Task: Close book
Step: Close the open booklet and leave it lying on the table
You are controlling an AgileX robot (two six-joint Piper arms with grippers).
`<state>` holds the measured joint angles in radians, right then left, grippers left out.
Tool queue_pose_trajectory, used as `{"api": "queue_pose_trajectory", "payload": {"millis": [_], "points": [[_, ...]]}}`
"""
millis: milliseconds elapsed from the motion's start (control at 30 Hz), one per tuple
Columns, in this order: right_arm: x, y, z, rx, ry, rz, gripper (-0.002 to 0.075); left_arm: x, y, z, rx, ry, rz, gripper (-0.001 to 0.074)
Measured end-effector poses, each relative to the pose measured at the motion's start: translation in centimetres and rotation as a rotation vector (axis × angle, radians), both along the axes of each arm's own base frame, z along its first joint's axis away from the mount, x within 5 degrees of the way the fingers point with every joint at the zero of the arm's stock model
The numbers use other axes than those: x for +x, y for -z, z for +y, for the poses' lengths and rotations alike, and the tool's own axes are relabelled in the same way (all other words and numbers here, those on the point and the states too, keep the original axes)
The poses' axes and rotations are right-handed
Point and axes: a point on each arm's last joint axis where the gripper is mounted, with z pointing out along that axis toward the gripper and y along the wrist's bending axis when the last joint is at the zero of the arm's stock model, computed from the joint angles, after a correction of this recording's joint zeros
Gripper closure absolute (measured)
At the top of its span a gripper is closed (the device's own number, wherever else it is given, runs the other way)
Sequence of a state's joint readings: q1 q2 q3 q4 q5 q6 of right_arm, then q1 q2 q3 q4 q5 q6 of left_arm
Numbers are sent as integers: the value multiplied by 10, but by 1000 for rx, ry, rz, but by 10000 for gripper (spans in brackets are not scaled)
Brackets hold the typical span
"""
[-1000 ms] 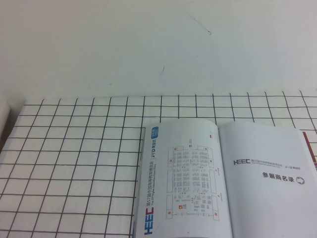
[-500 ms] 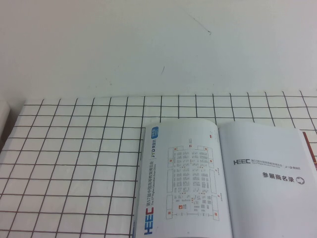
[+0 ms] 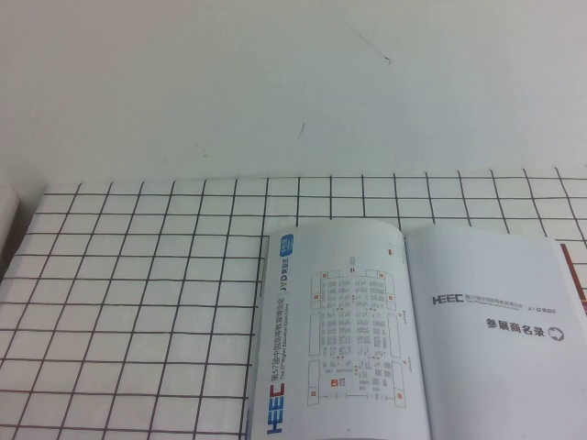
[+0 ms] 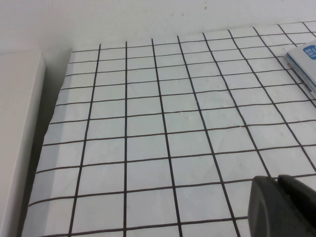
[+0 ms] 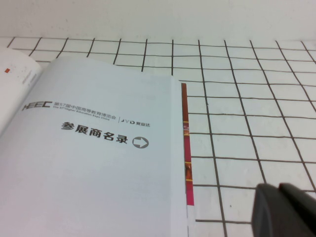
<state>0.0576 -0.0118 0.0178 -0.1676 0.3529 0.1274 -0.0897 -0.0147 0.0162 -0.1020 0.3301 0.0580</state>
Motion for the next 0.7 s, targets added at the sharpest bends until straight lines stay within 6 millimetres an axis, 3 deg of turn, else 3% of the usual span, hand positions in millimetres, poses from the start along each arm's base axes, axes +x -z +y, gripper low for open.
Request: {"api": "queue_pose_trajectory", "payload": {"millis": [500, 700], "points": [[0, 0, 0, 0, 0, -2, 729, 0, -1, 0, 40, 11, -15, 738], [3, -5, 1, 4, -14, -82, 729, 3, -14, 0, -47, -10, -174, 738]]}}
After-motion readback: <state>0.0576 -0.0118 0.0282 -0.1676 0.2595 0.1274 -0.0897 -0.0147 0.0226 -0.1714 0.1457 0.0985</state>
